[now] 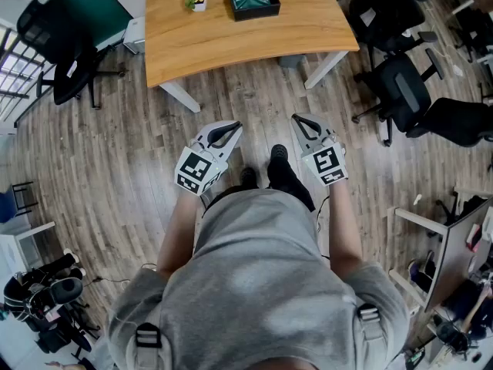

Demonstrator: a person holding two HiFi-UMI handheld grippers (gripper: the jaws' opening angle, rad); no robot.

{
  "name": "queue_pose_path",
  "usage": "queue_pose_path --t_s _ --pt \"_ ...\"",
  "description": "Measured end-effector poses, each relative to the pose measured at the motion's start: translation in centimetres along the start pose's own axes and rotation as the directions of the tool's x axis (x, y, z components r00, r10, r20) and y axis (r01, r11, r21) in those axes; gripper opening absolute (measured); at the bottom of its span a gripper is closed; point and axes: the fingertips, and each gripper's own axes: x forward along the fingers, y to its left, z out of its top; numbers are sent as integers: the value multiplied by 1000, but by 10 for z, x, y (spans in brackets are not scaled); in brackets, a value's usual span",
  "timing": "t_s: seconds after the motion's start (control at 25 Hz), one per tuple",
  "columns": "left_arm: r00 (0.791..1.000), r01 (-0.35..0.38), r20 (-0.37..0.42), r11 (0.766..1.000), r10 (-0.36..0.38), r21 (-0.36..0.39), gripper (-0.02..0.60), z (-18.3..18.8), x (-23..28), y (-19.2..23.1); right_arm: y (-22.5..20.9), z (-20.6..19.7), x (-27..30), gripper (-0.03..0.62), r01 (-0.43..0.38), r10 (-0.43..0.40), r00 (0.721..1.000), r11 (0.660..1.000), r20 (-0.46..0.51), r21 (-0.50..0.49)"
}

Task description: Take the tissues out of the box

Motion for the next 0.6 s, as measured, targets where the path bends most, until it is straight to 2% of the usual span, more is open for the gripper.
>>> queue_pose_path --t_s 0.6 --pt "1000 7 3 1000 -7 -1 29 -4 -15 9 15 2 3 5 12 -12 1000 1000 3 20"
